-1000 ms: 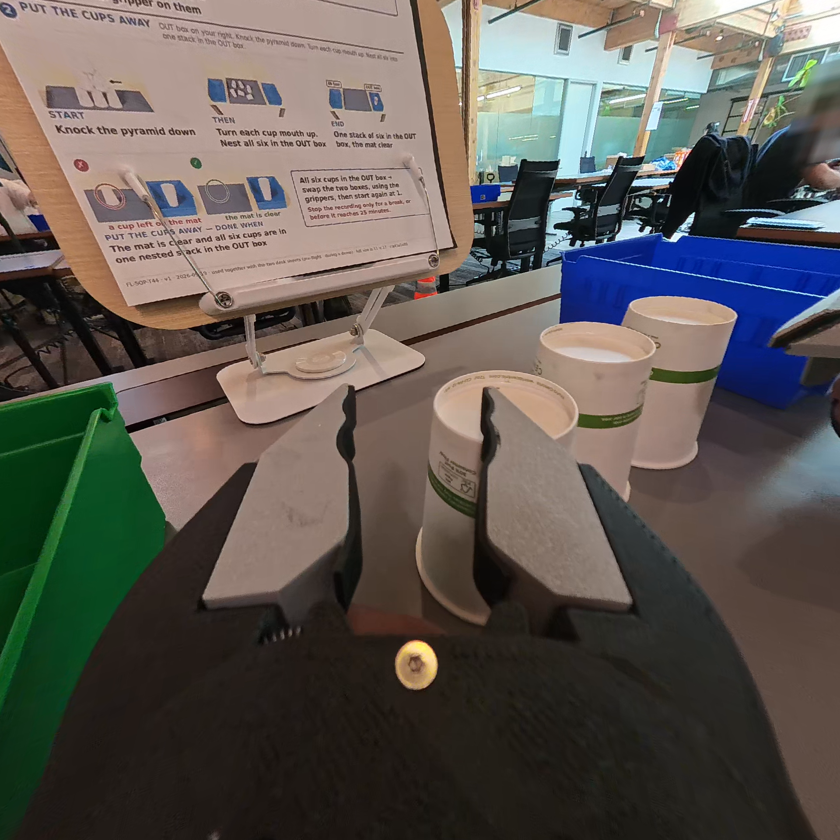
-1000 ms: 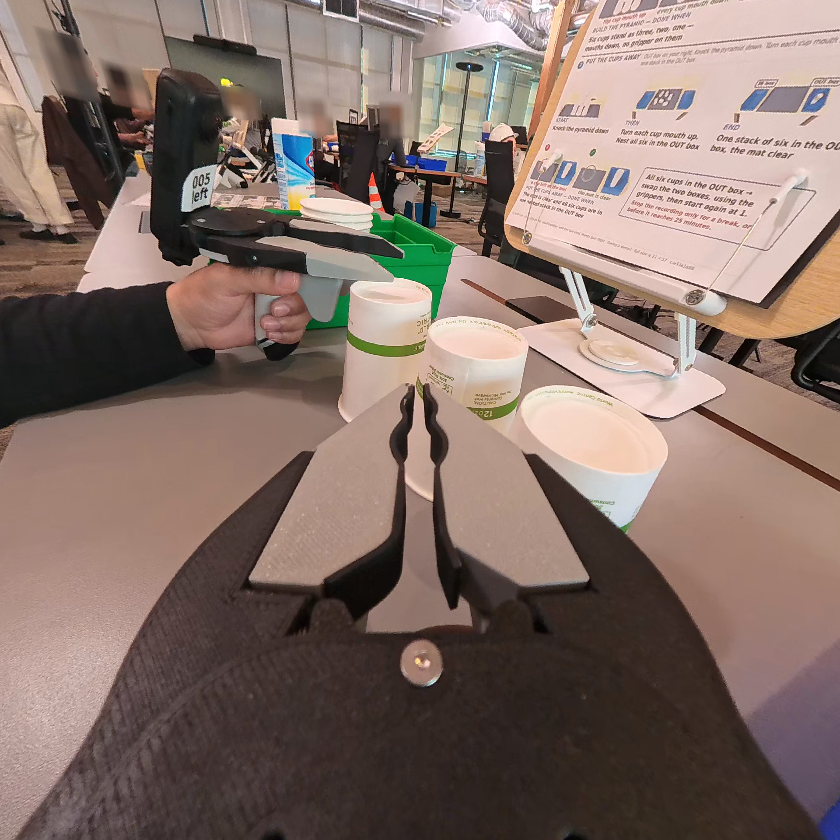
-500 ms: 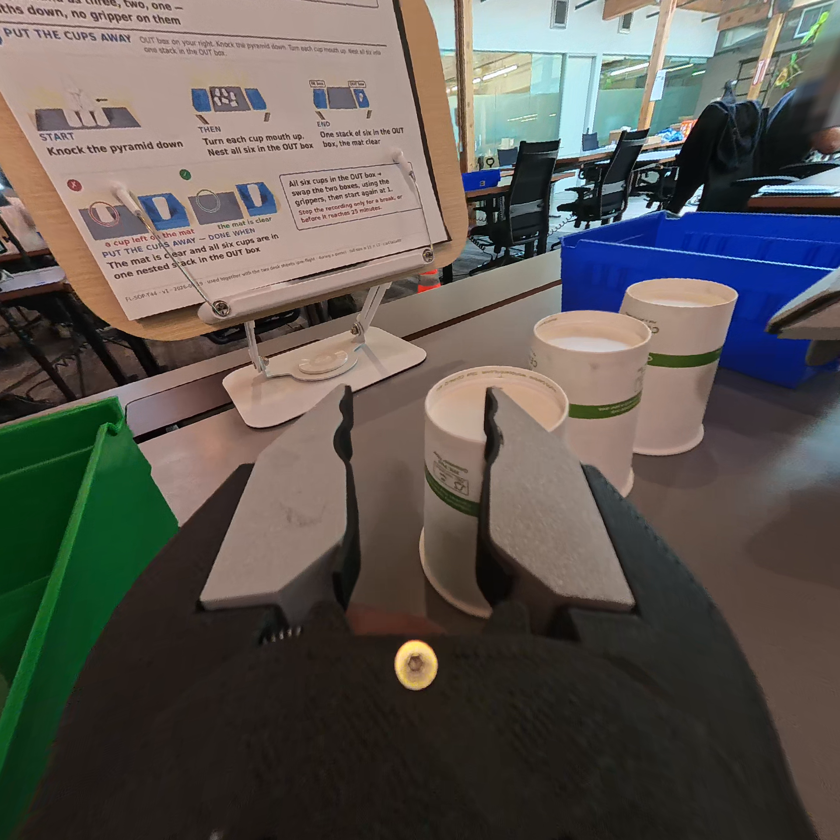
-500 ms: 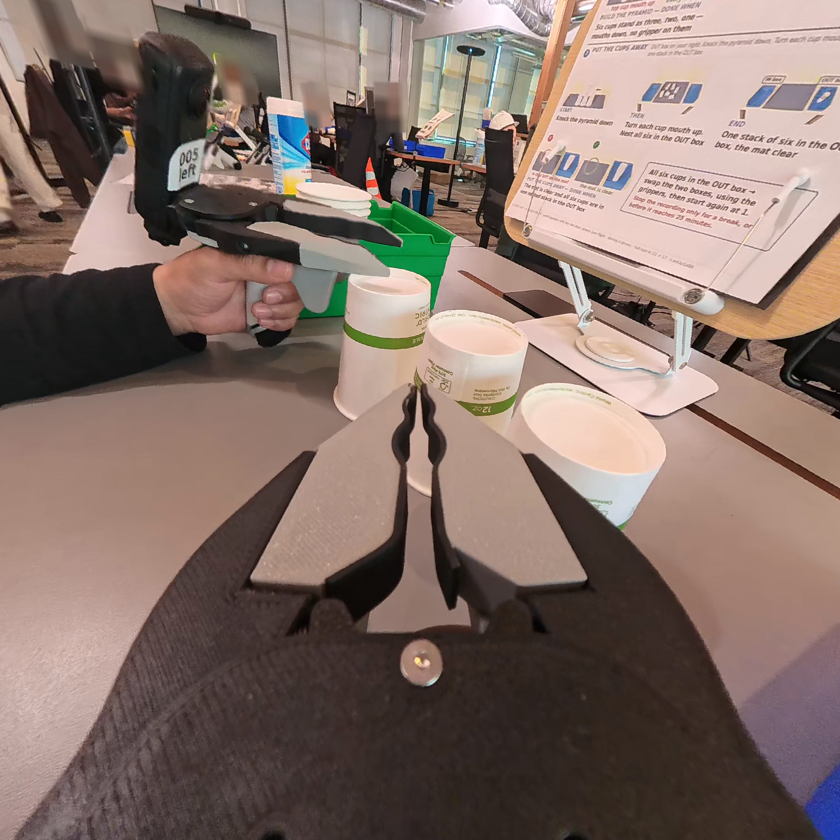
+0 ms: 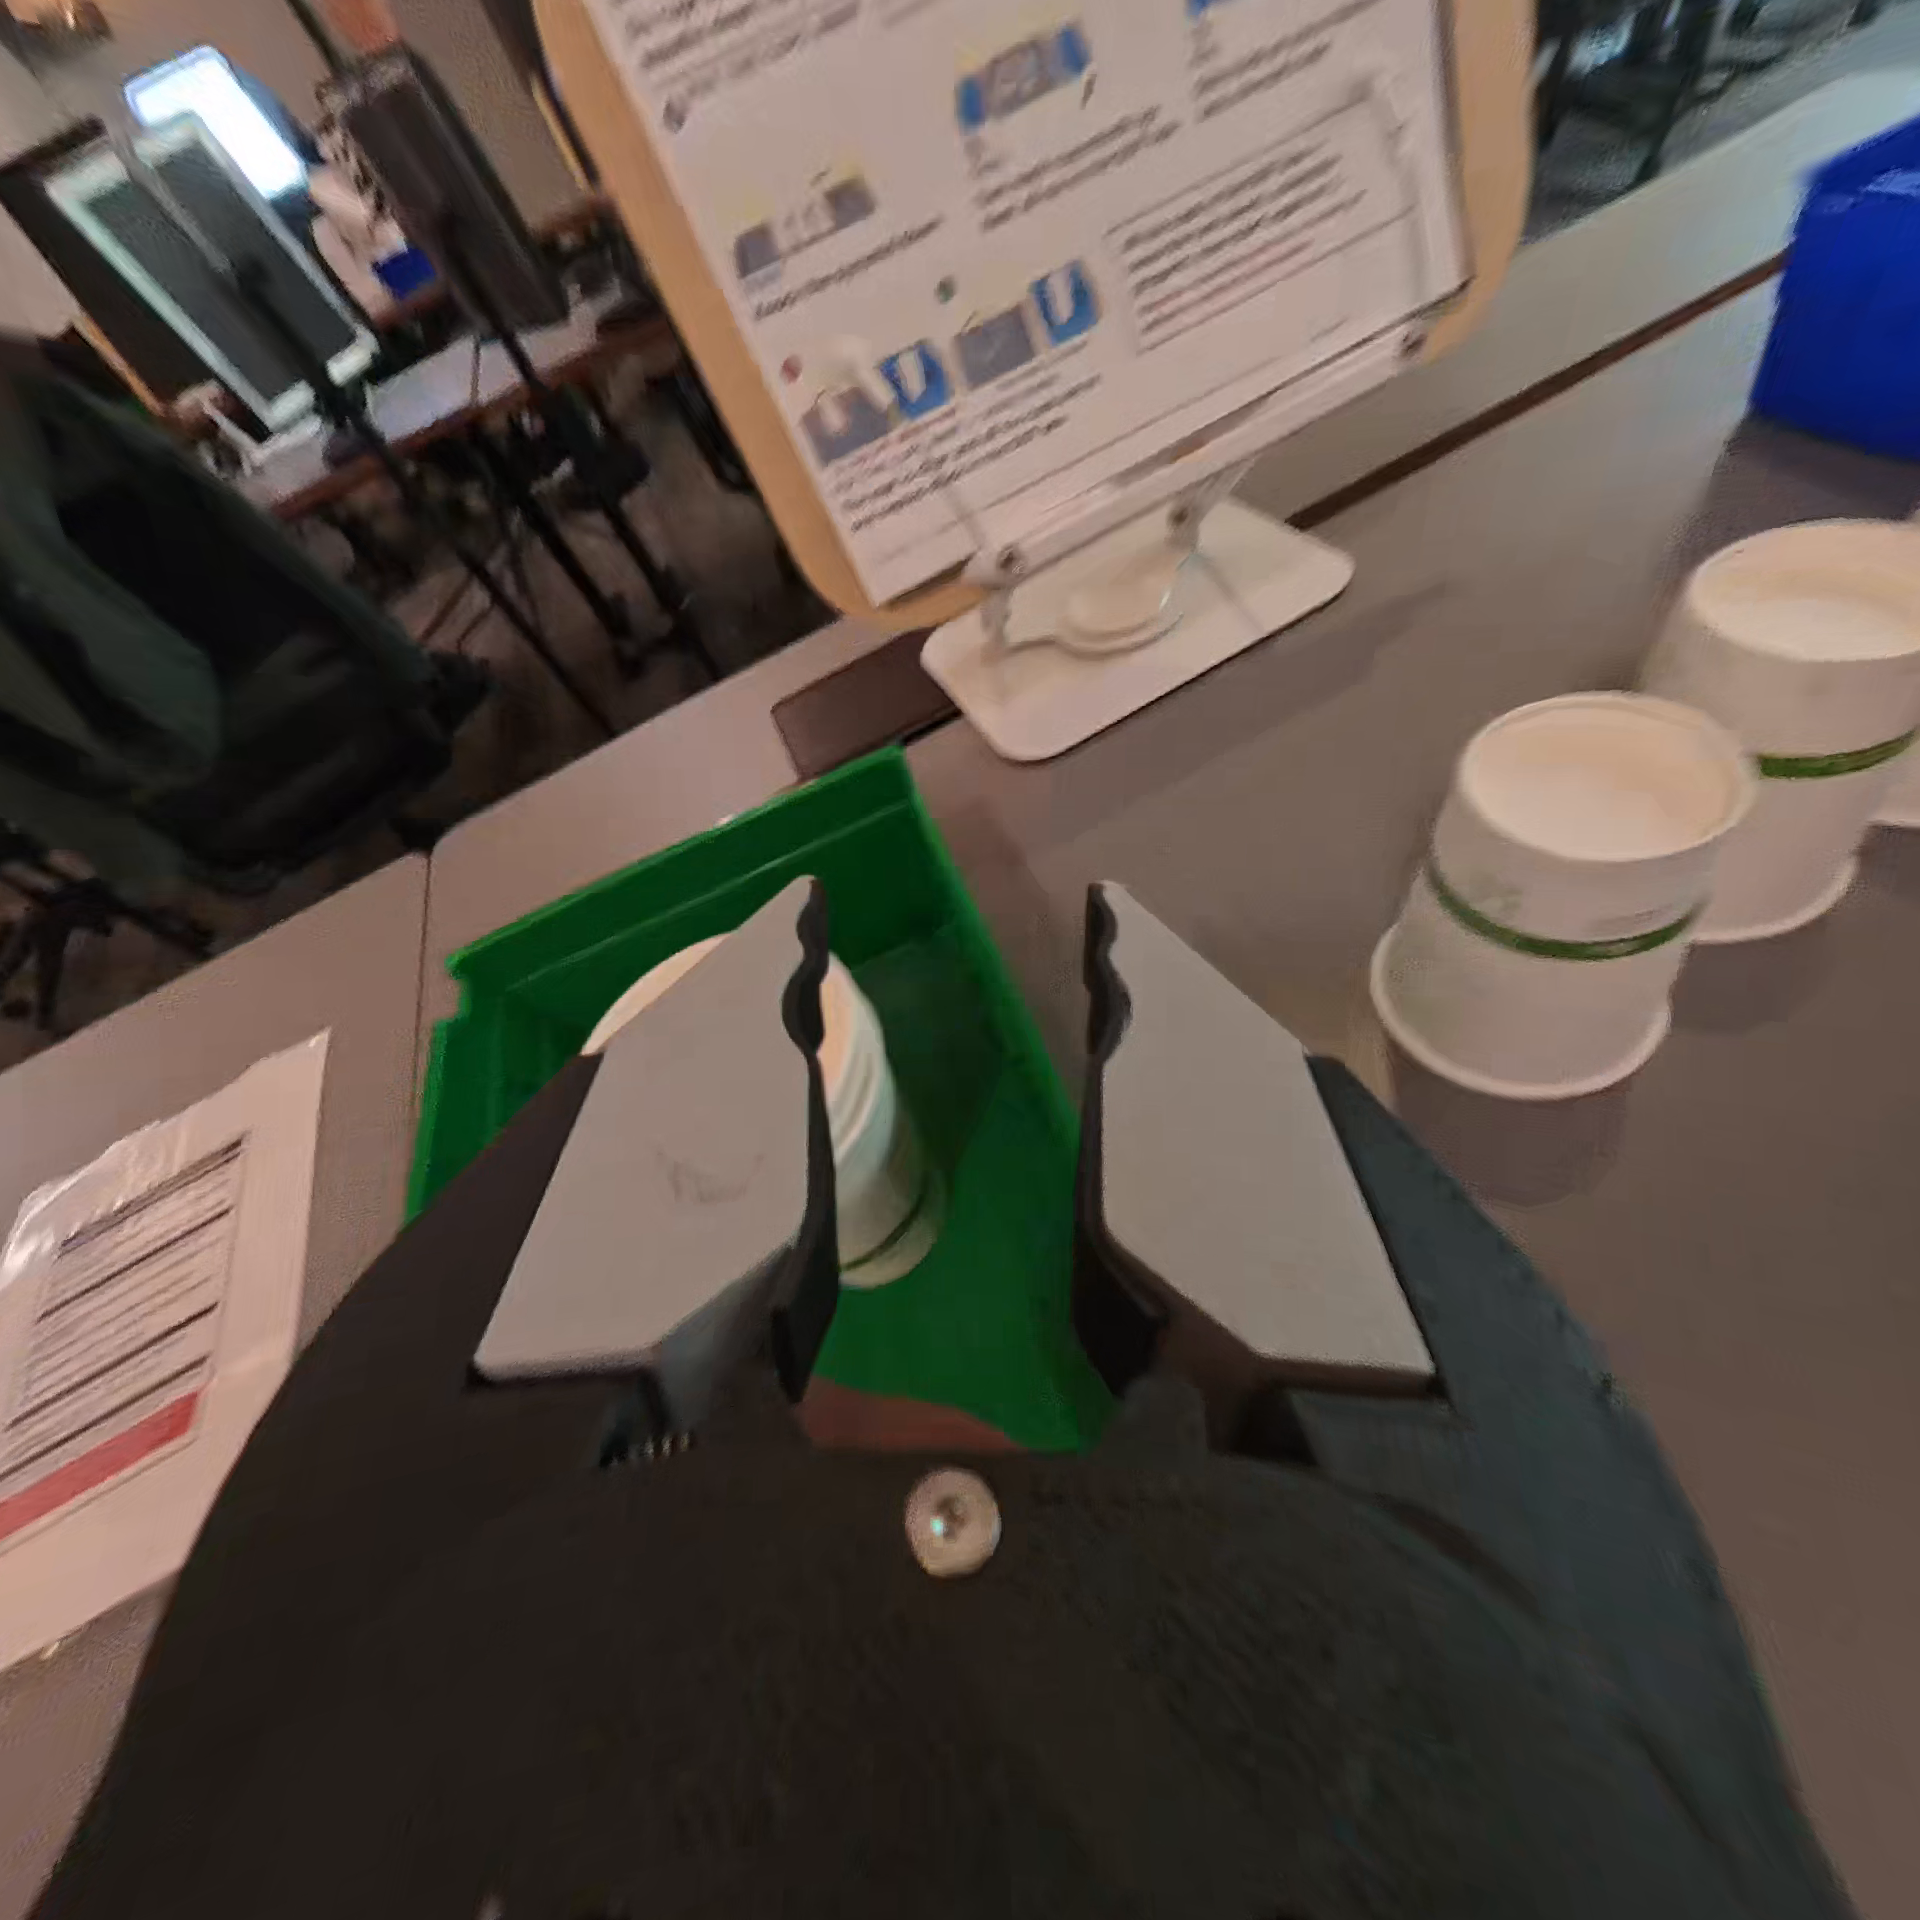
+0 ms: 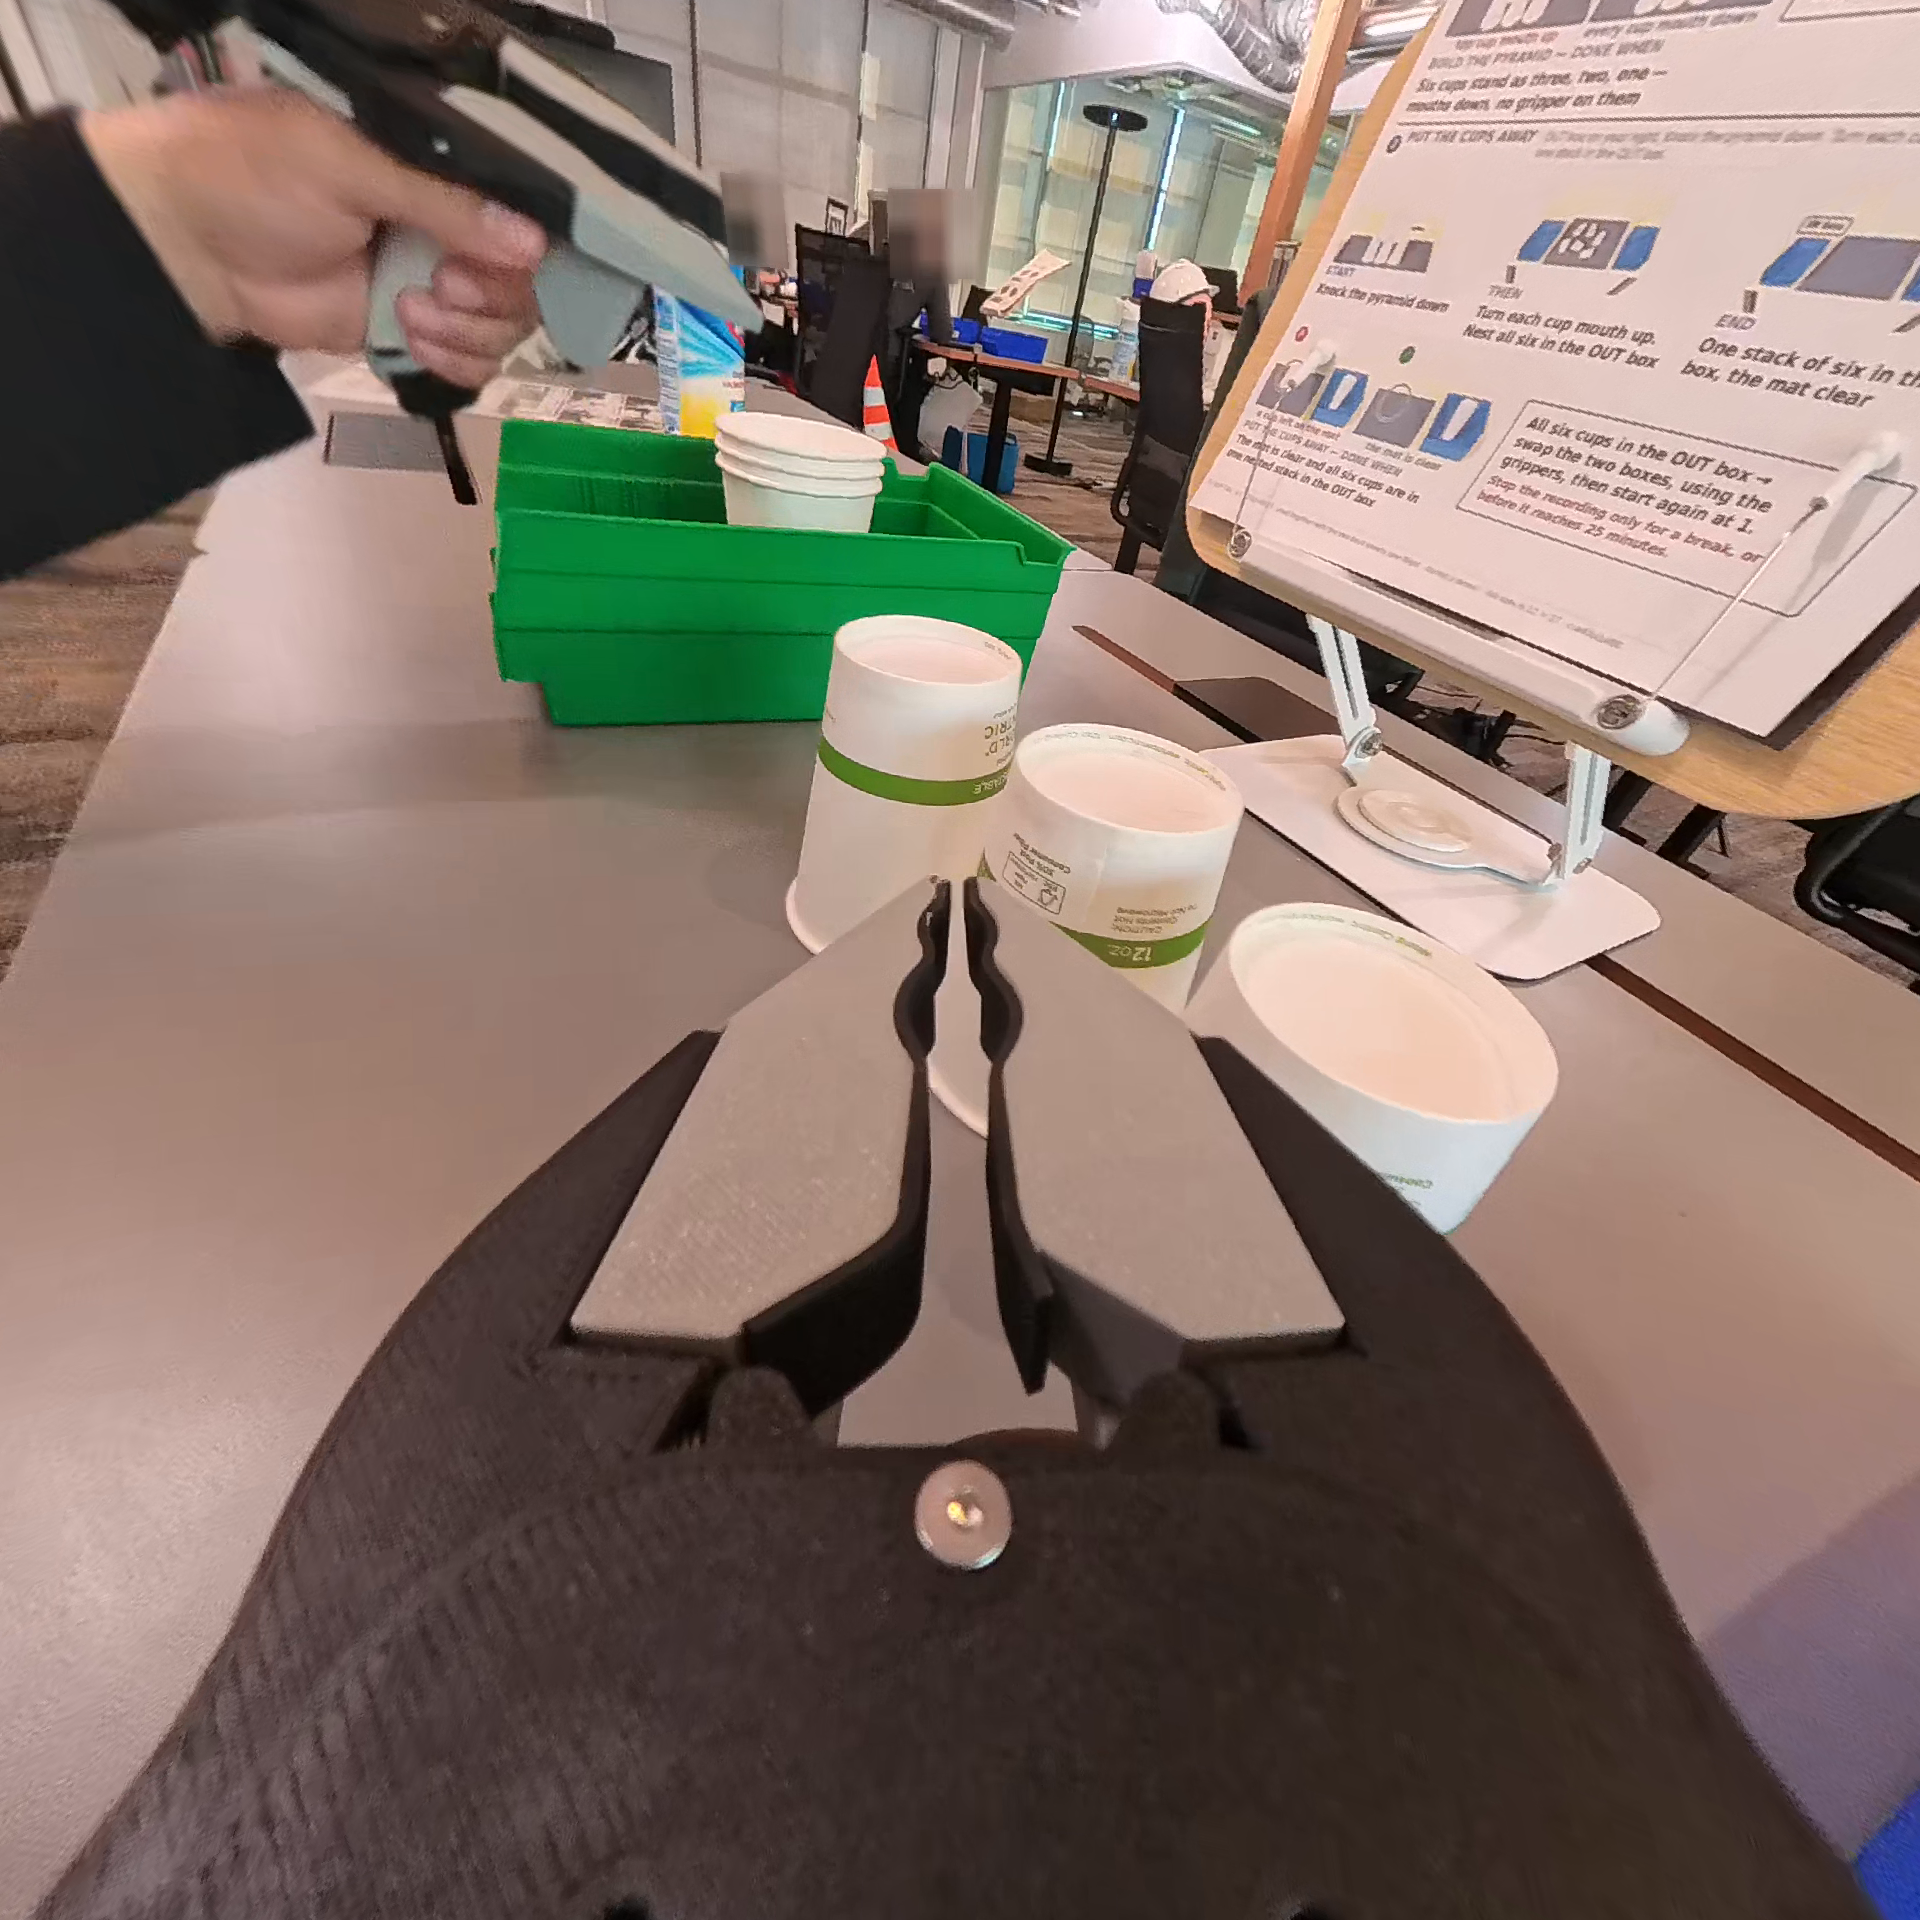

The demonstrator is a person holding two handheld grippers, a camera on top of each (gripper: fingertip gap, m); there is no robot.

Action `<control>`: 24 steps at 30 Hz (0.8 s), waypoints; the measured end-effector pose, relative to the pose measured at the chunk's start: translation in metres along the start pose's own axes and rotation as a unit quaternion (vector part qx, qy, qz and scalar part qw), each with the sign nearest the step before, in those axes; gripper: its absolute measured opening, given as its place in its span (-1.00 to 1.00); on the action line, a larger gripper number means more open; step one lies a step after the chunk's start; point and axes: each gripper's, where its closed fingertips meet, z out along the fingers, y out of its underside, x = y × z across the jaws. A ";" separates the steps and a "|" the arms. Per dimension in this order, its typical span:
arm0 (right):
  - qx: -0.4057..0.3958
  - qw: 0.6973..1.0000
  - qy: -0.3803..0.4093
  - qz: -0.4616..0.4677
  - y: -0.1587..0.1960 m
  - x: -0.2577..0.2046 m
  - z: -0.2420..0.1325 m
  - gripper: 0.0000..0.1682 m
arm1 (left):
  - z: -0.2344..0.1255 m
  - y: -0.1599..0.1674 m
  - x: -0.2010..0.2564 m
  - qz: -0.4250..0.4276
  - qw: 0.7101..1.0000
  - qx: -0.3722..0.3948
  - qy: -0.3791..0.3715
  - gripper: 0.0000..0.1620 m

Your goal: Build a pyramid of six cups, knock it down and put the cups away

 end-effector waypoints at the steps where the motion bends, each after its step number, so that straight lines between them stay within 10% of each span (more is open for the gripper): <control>1: 0.000 1.000 -0.001 -0.001 0.000 -0.001 0.000 -1.00 | 0.001 0.009 -0.016 -0.002 0.999 -0.031 -0.006 -0.42; 8: 0.005 1.000 0.001 -0.005 -0.004 -0.001 -0.001 -1.00 | 0.012 0.068 -0.048 0.040 0.980 -0.193 -0.012 -0.57; 13: 0.001 1.000 0.000 -0.002 -0.001 0.000 0.000 -1.00 | 0.021 0.077 -0.049 0.038 0.977 -0.212 -0.009 -0.96; 24: 0.004 1.000 -0.005 -0.006 -0.003 -0.004 0.000 -1.00 | 0.021 0.066 -0.050 0.055 0.974 -0.221 -0.014 -0.99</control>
